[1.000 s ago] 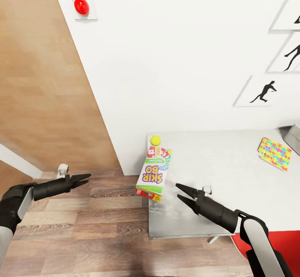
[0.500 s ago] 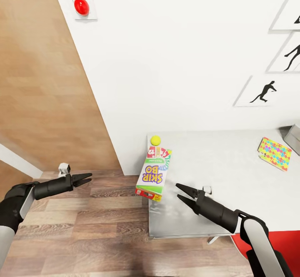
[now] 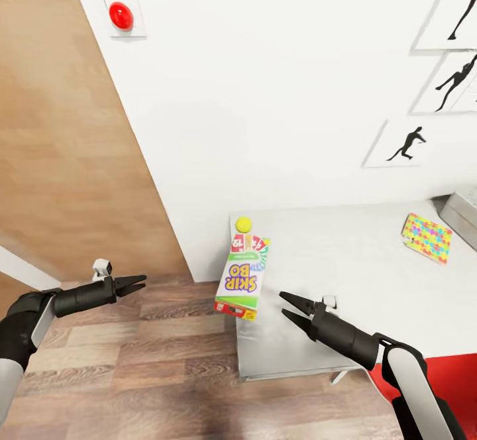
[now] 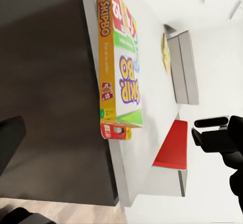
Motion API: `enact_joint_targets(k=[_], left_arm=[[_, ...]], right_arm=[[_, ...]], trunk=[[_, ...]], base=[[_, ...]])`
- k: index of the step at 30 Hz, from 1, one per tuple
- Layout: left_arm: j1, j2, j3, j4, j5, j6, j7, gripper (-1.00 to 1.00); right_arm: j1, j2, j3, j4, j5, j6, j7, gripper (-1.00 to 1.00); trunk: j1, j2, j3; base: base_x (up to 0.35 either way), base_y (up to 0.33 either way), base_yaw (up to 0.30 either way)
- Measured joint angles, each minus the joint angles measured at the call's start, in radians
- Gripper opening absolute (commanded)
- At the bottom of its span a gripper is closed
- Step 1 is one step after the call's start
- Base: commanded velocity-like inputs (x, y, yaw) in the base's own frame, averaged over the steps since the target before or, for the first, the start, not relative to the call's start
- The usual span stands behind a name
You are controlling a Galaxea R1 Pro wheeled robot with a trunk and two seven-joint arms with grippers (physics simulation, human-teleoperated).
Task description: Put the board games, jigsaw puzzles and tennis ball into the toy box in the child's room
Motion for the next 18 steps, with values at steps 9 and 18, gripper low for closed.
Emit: enact_joint_targets(k=[9, 18], left_arm=[[0.000, 0.001, -0.003, 0.000, 0.000, -0.044, -0.057, 1.00], [0.000, 0.001, -0.003, 0.000, 0.000, -0.060, -0.070, 1.00]], right_arm=[[0.000, 0.001, 0.002, 0.000, 0.000, 0.000, 0.000, 1.00], [0.000, 0.001, 0.002, 0.000, 0.000, 0.000, 0.000, 1.00]], trunk=[[0.000, 0.000, 0.011], [0.000, 0.000, 0.022]], base=[[-0.047, 0.085, -0.200], [-0.054, 0.061, -0.201]])
